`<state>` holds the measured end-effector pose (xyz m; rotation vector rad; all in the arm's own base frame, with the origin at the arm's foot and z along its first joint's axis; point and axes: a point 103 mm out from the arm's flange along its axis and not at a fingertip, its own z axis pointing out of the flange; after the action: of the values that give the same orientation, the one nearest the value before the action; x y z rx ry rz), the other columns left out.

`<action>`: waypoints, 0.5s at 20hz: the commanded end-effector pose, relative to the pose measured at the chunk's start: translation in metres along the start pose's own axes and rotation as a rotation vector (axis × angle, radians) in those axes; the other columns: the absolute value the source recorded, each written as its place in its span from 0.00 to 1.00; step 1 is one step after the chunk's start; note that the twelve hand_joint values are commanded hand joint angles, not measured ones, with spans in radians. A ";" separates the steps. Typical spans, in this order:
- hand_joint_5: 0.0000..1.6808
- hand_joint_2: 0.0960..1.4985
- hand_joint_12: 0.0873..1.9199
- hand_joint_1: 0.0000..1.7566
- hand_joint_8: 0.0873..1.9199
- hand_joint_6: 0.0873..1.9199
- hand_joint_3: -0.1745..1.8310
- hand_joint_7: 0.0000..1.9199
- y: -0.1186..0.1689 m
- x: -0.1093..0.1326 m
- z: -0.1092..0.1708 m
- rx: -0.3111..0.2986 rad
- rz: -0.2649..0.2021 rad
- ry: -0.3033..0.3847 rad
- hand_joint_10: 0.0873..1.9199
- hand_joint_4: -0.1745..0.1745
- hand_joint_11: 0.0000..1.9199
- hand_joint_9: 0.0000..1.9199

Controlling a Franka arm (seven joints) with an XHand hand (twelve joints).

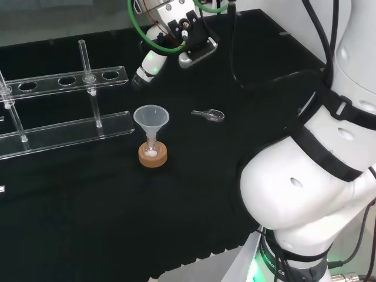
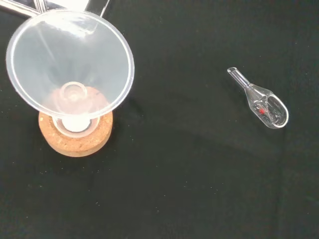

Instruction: Remove the funnel from the round-bottom flask.

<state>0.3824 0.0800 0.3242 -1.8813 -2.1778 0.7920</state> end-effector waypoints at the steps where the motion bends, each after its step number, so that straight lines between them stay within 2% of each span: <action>1: 0.00 0.41 0.14 0.23 0.11 0.00 0.09 0.08 -0.004 0.009 0.000 0.022 0.005 -0.020 0.05 0.43 0.00 0.01; 4: 0.00 0.41 0.15 0.24 0.18 0.00 0.09 0.05 -0.004 0.012 0.001 0.028 0.010 -0.029 0.10 0.42 0.00 0.00; 10: 0.00 0.41 0.15 0.24 0.21 0.00 0.09 0.03 0.001 0.024 0.006 0.063 0.062 -0.012 0.10 0.42 0.00 0.00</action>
<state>0.3763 0.0929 0.3196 -1.9018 -2.1353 0.8584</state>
